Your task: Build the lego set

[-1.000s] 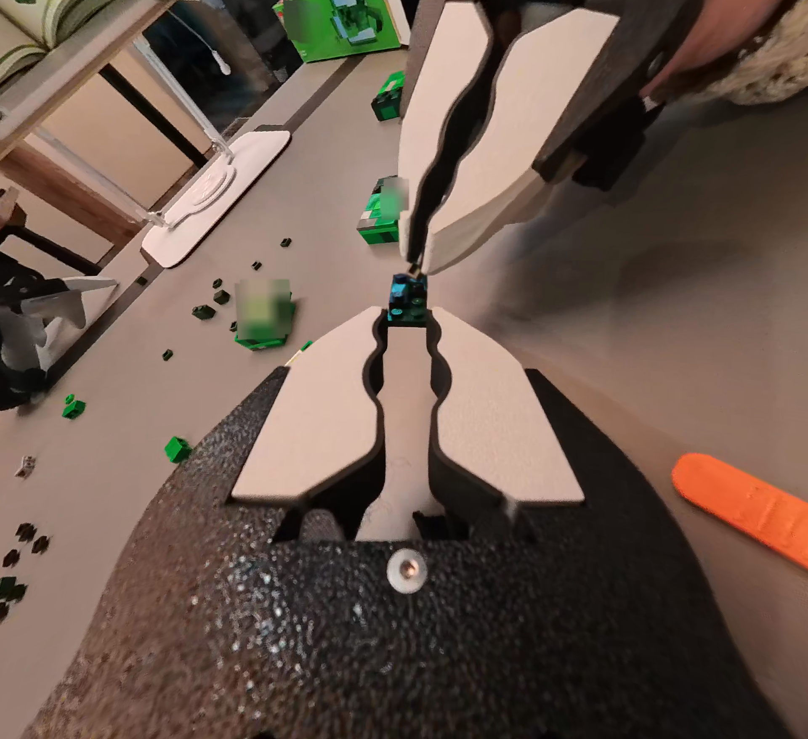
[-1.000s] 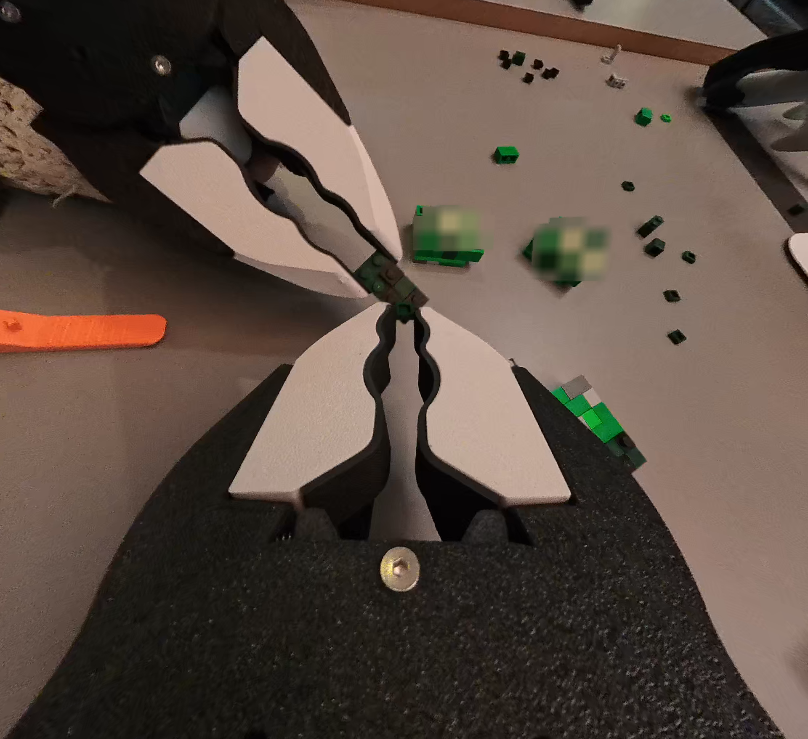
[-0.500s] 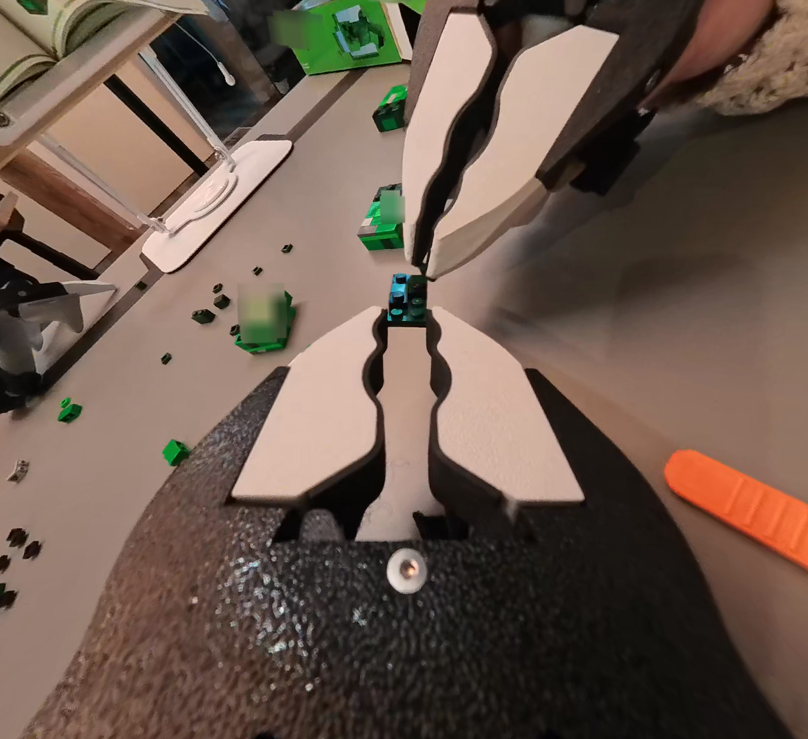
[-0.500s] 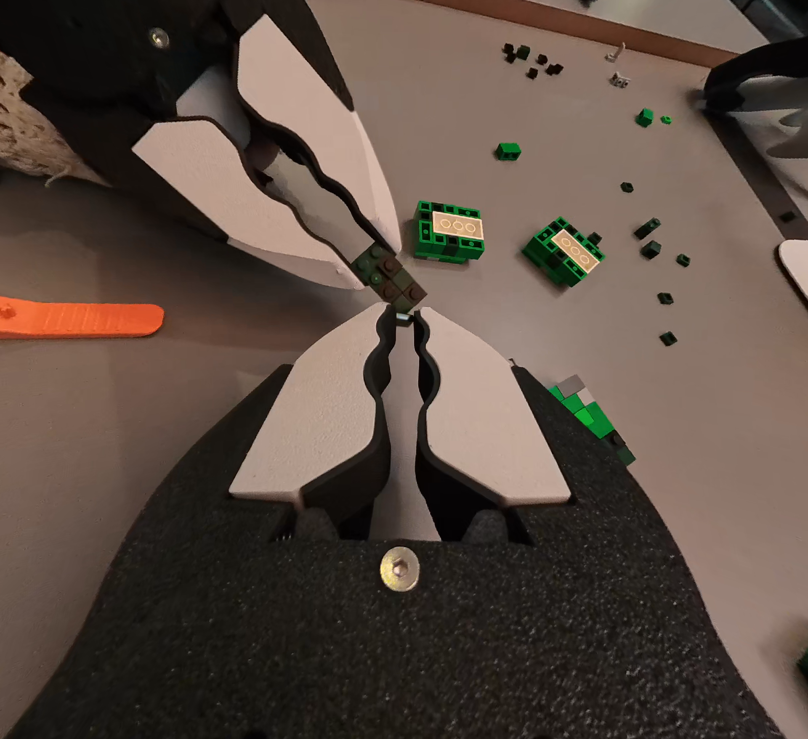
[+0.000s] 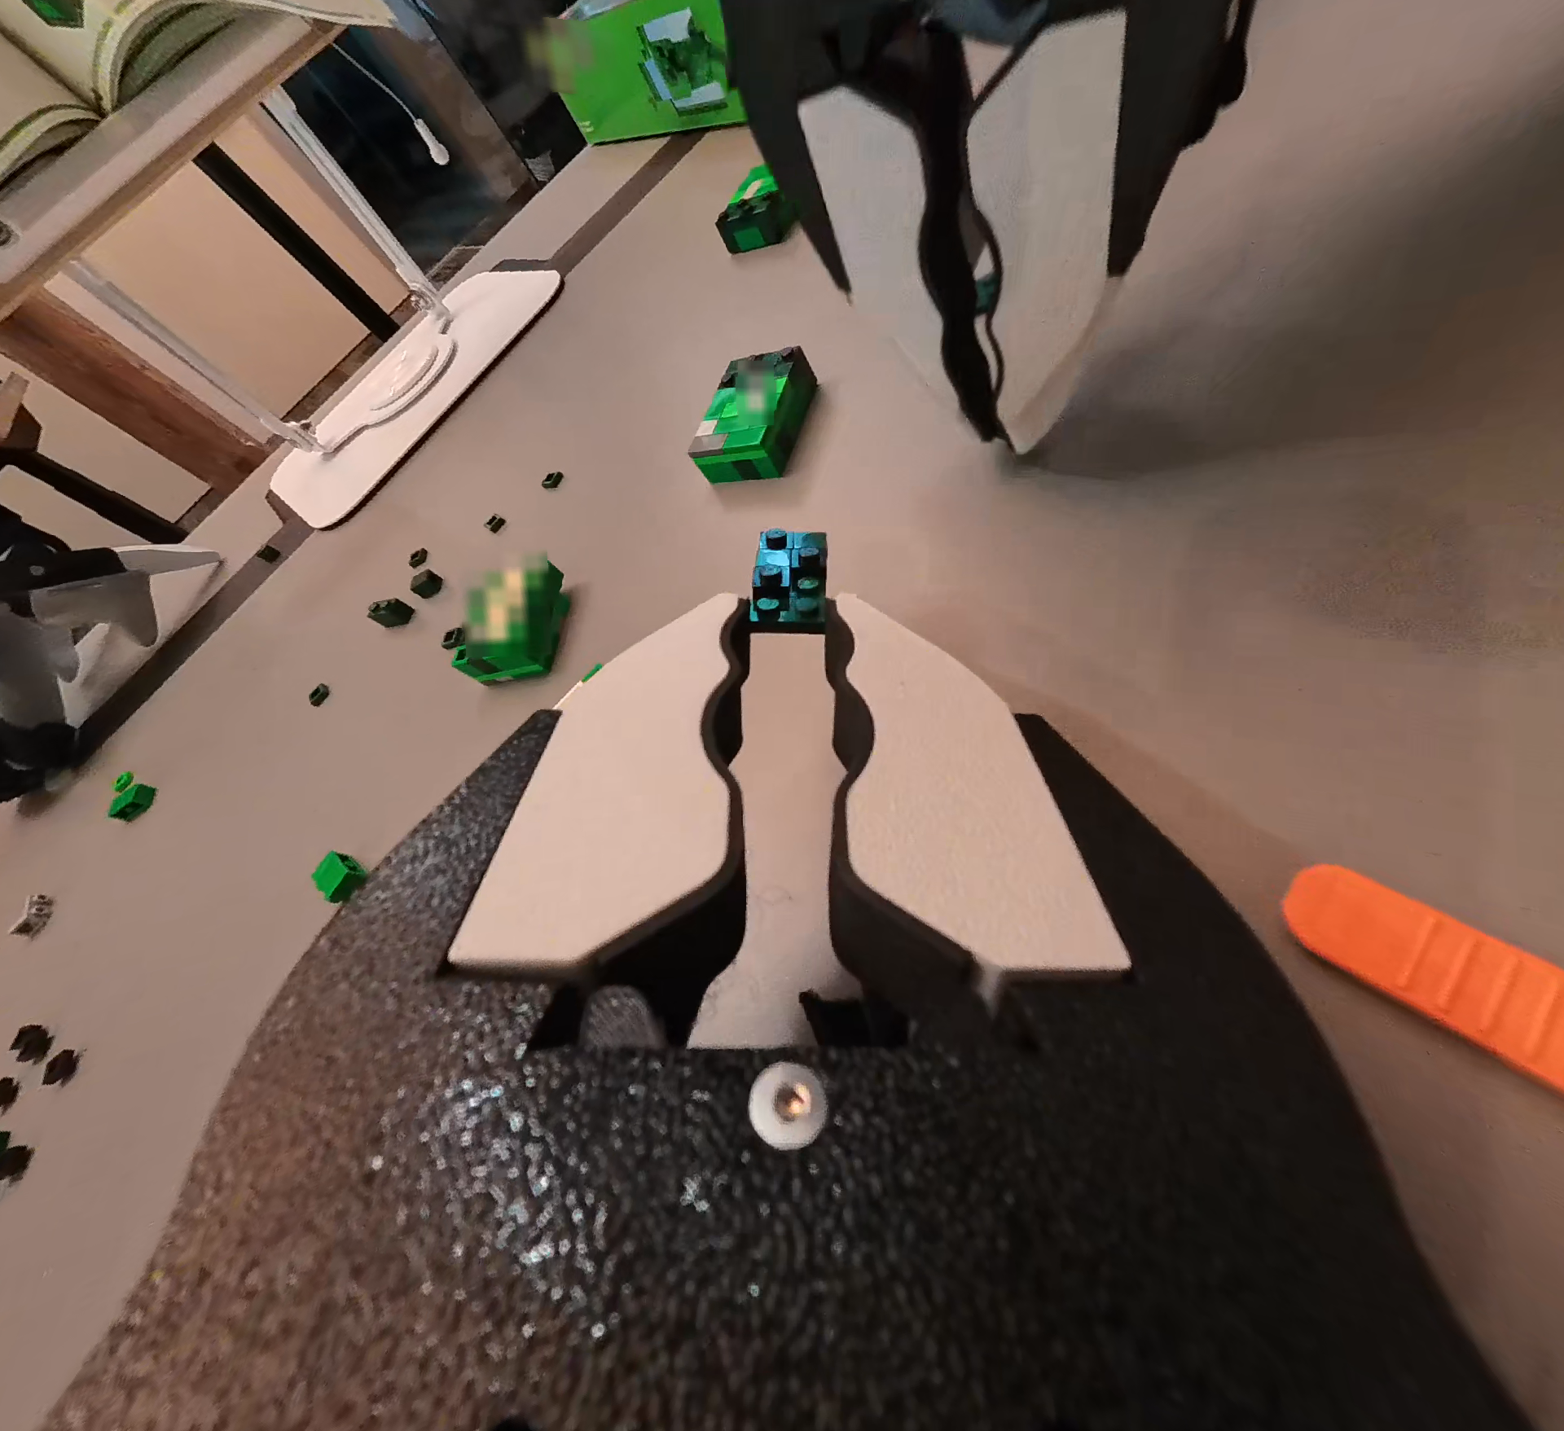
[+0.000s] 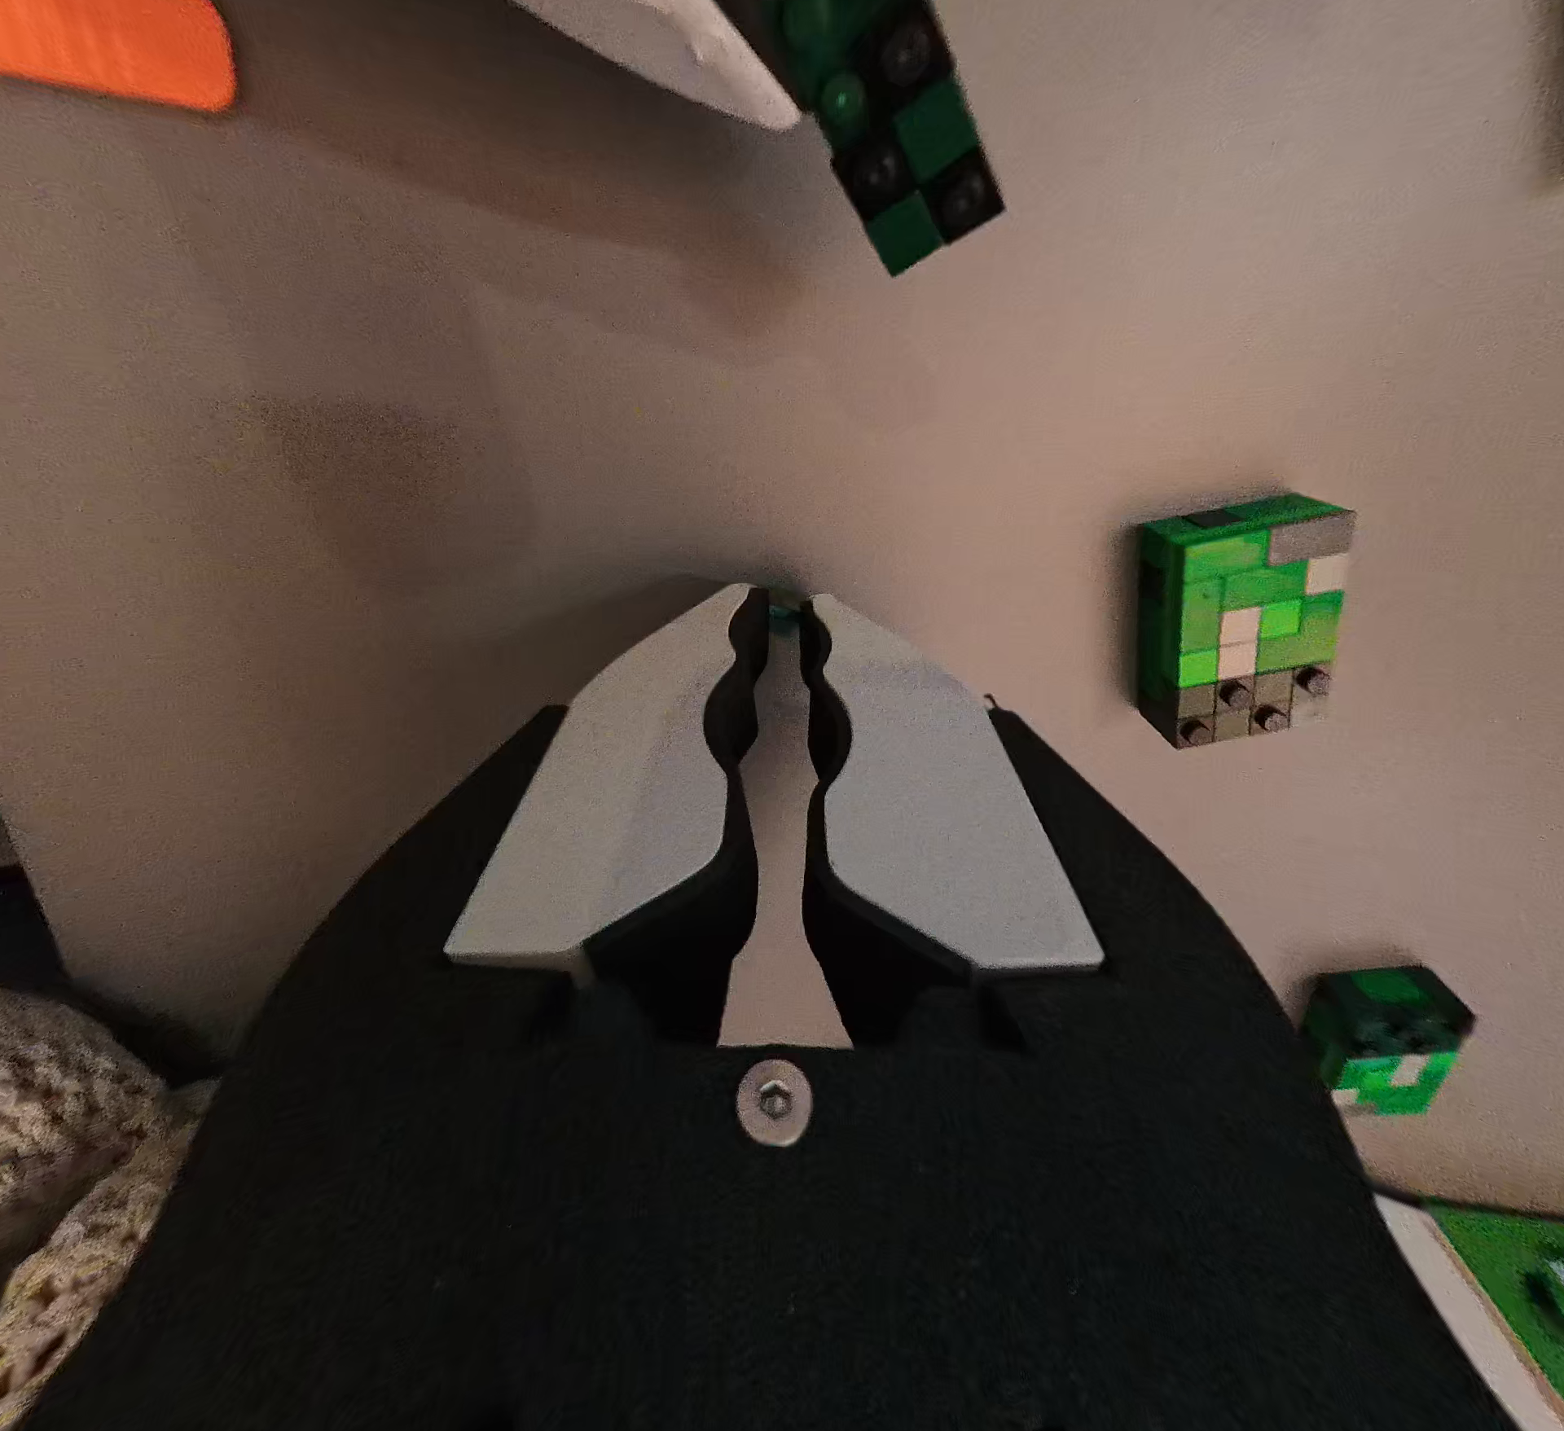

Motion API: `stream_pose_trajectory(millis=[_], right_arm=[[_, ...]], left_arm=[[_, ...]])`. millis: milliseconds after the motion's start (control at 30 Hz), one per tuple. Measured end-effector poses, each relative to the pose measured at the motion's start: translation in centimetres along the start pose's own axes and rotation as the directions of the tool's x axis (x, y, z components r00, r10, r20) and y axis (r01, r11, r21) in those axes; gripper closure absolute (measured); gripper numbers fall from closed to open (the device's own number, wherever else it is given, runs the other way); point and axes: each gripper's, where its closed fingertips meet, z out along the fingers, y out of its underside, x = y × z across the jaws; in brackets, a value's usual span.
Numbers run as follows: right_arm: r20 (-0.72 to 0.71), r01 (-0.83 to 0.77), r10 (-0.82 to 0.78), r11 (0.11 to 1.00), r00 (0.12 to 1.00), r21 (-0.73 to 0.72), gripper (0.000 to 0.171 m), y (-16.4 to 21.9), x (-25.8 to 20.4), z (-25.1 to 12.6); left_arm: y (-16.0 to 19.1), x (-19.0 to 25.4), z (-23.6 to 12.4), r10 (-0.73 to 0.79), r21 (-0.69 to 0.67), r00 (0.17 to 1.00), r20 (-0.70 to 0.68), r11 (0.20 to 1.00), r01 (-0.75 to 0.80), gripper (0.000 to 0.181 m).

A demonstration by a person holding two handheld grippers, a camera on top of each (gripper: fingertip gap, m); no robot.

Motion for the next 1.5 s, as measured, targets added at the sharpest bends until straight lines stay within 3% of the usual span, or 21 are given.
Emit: stream_pose_trajectory(millis=[133,233,400,500,633,733,867,1000,1200,1500], right_arm=[[-0.012,0.018,-0.018,1.000,1.000,-0.013,0.164,-1.0,0.2,0.3],[-0.014,0.011,-0.010,0.998,1.000,0.069,0.141,-1.7,0.1,-0.3],[-0.041,-0.013,0.031,0.923,0.999,0.385,0.142,-1.6,0.6,-2.1],[0.040,-0.136,0.134,0.853,0.990,0.503,0.146,-1.6,0.4,-1.2],[-0.011,-0.348,0.423,0.760,0.906,0.549,0.155,-1.3,1.5,-0.2],[-0.090,-0.367,0.522,0.701,0.848,0.611,0.157,-1.4,0.8,-1.0],[-0.086,-0.424,0.594,0.660,0.800,0.620,0.155,-1.8,0.7,0.1],[-0.119,-0.440,0.630,0.652,0.768,0.618,0.163,-1.8,1.3,0.3],[-0.191,-0.404,0.601,0.706,0.776,0.581,0.157,-1.9,1.4,0.3],[-0.141,-0.389,0.572,0.698,0.808,0.602,0.164,-2.0,1.4,0.3]], left_arm=[[0.0,-0.1,-0.1,-0.006,0.003,1.000,0.000,1.000,0.006,0.165],[0.0,-0.3,-0.3,-0.019,0.009,1.000,0.005,1.000,0.019,0.165],[-0.1,-0.3,-0.4,-0.027,0.019,1.000,-0.003,0.999,0.027,0.165],[-0.1,-0.3,-0.5,-0.039,0.024,0.999,-0.008,0.999,0.039,0.165],[-0.1,-0.7,-0.8,-0.062,0.033,0.998,0.006,0.998,0.062,0.165],[0.0,-0.8,-0.7,-0.062,0.023,0.998,0.013,0.998,0.062,0.165],[0.0,-0.9,-0.6,-0.069,0.022,0.998,0.011,0.997,0.069,0.165],[-0.1,-0.8,-0.7,-0.072,0.035,0.997,0.009,0.997,0.072,0.165],[-0.3,-0.7,-0.8,-0.088,0.050,0.996,-0.007,0.995,0.088,0.165],[-0.9,-0.7,-1.2,-0.159,0.079,0.987,-0.033,0.984,0.161,0.165]])
